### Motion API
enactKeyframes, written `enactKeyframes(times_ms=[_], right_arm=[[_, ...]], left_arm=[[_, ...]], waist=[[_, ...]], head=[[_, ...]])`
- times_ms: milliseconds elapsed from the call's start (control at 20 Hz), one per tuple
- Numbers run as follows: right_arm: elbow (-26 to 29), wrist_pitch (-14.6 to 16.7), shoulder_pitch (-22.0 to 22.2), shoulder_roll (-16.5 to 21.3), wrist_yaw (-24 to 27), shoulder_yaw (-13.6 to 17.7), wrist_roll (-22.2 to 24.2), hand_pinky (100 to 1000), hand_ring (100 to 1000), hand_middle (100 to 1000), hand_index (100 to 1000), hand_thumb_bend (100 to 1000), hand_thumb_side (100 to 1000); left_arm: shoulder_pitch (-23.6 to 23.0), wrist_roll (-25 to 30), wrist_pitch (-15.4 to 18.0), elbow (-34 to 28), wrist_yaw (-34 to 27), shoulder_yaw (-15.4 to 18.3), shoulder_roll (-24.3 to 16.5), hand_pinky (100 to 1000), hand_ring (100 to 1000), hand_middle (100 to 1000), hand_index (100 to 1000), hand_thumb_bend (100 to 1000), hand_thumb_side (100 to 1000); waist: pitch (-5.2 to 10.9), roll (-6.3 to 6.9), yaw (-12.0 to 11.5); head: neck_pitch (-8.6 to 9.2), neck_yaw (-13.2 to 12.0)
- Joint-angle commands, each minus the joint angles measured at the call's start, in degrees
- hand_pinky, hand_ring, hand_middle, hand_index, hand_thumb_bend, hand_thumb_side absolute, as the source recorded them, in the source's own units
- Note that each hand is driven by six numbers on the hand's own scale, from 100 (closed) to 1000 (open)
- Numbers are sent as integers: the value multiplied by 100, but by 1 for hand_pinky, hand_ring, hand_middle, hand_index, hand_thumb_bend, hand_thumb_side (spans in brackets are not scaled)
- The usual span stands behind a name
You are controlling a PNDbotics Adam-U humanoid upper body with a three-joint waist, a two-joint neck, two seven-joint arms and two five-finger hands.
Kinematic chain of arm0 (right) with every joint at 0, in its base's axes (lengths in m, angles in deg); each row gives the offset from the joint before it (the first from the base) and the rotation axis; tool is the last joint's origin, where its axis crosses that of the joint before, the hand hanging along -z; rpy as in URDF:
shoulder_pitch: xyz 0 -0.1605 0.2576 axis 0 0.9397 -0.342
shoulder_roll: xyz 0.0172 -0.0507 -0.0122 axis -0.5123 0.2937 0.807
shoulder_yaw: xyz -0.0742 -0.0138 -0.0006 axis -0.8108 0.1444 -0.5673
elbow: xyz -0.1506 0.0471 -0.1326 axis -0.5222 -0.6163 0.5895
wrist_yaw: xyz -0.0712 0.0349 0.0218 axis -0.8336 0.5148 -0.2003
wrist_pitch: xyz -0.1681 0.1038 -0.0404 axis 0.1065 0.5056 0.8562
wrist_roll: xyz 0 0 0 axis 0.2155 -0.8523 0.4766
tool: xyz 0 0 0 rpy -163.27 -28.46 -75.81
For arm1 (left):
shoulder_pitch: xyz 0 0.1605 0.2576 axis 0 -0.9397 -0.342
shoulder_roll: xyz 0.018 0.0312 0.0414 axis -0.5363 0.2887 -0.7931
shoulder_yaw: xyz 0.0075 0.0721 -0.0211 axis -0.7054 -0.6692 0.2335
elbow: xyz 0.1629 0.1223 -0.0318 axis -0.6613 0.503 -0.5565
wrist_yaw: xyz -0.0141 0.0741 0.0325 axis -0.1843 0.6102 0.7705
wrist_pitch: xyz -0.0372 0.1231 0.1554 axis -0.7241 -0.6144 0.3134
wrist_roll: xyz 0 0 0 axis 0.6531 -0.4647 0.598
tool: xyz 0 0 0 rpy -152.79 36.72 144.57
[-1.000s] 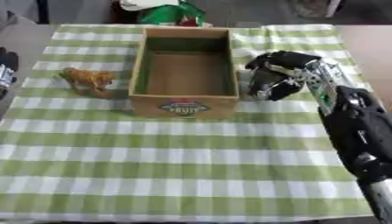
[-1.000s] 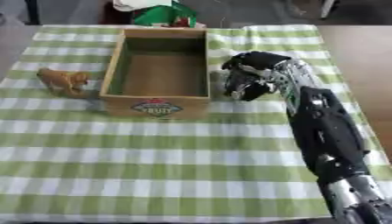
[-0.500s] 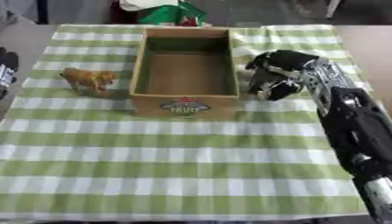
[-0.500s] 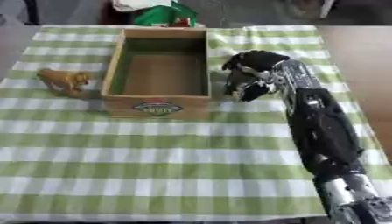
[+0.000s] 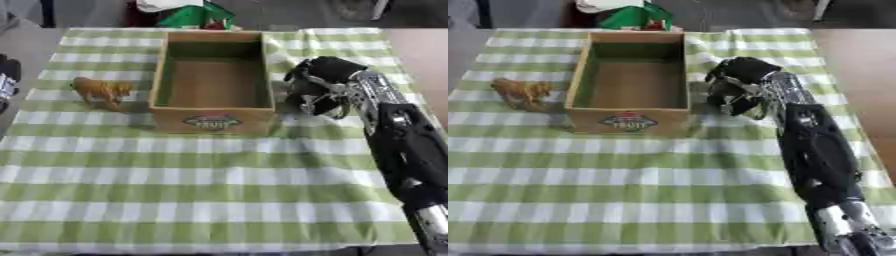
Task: Pick up objects on the table and place them in the box.
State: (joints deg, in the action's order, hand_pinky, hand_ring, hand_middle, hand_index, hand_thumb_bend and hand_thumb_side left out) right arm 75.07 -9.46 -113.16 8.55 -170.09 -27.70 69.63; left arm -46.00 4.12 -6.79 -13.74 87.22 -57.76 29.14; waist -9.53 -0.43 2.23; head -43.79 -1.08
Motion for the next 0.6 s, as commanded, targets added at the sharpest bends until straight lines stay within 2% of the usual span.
enactKeyframes(times_ms=[50, 600], right_arm=[[113, 25, -138, 72, -5, 63, -165, 537, 173, 550, 838, 100, 211], [529, 108, -516, 29, 179, 136, -203, 525, 170, 536, 842, 100, 193]], left_arm=[[64, -9, 4, -109, -20, 26, -106, 669, 675, 634, 748, 373, 458], [62, -2, 6, -109, -24, 12, -114, 669, 676, 634, 748, 373, 458]], waist=[[79, 25, -2], [110, 22, -24]], head=[[39, 12], [33, 28]])
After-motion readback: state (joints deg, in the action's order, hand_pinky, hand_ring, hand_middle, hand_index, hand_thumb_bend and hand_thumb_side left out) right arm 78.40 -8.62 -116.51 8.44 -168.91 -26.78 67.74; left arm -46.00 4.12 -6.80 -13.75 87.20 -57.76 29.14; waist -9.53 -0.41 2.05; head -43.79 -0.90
